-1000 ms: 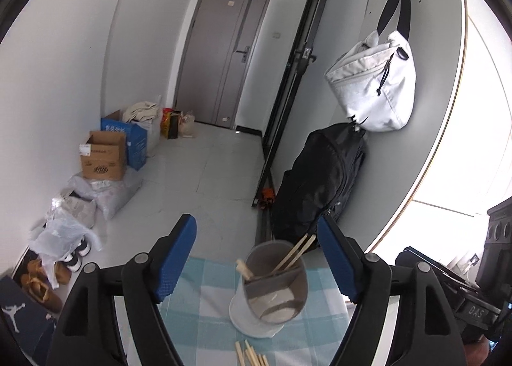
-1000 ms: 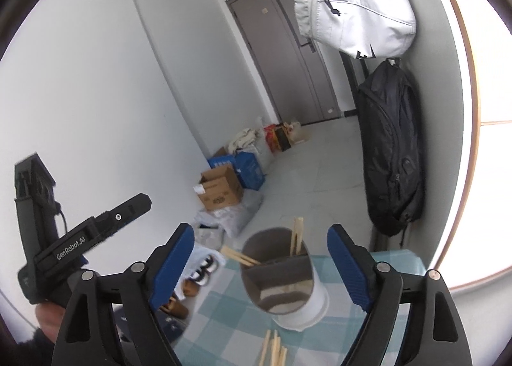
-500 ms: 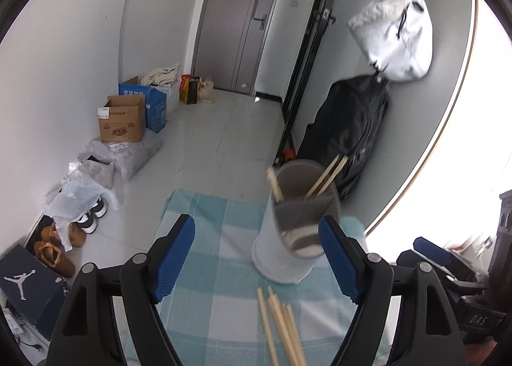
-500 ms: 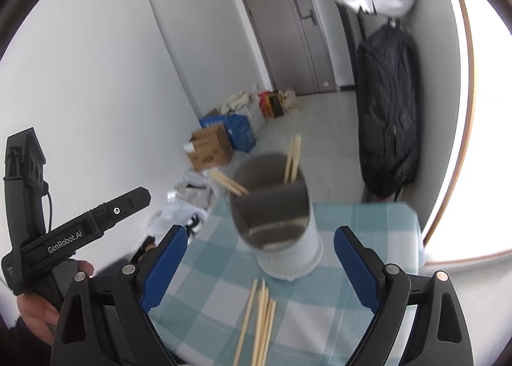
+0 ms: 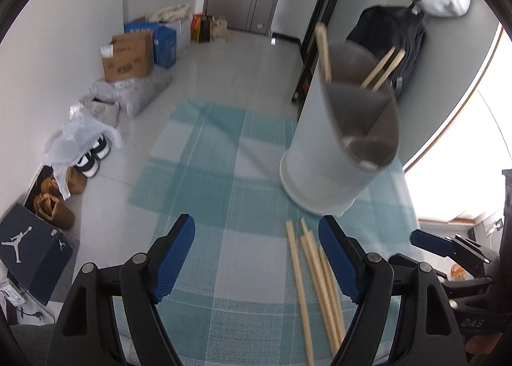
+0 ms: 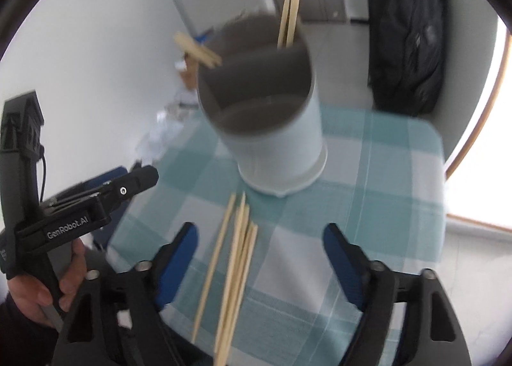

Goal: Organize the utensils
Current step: 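Move both grippers down to the chopsticks lying on the cloth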

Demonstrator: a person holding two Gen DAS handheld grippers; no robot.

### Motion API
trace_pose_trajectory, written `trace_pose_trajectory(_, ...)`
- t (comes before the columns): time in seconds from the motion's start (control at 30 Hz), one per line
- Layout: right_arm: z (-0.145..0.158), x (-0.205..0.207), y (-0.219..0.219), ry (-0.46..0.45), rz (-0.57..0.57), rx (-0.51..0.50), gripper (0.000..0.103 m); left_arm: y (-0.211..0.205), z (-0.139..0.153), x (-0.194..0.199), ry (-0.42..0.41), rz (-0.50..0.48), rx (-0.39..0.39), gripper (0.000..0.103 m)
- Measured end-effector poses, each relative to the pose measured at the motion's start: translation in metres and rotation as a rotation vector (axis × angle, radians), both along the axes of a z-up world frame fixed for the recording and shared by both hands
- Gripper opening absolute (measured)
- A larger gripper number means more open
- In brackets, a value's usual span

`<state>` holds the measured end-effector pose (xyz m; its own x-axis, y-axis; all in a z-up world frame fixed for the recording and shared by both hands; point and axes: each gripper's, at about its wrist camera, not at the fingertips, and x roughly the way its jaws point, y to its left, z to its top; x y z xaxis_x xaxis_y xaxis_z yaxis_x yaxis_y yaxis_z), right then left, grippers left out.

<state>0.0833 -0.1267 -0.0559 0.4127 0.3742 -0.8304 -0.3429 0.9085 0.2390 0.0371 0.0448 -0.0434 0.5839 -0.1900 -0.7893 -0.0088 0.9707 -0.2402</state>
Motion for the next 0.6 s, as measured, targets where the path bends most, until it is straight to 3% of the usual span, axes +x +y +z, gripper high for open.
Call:
trace_pose_trajectory(0.1, -0.021, 0.009, 0.005, 0.090, 0.002, -0.019, 0.042, 0.003, -0.010, 0.001, 0.041, 0.007, -0.004, 0.076)
trace_pose_trajectory(0.17, -0.034, 0.014, 0.009, 0.140, 0.013, -0.020, 0.036, 0.006, -0.017, 0.003, 0.074, 0.021, -0.009, 0.076)
trace_pose_trajectory(0.43, -0.051, 0.029, 0.023, 0.197, 0.013, 0.011, 0.032, 0.013, -0.031, 0.013, 0.157, 0.064, -0.069, 0.076)
trace_pose_trajectory(0.6, -0.056, 0.030, 0.035, 0.180, 0.013, -0.068, 0.028, 0.013, -0.035, 0.016, 0.174, 0.067, -0.072, 0.076)
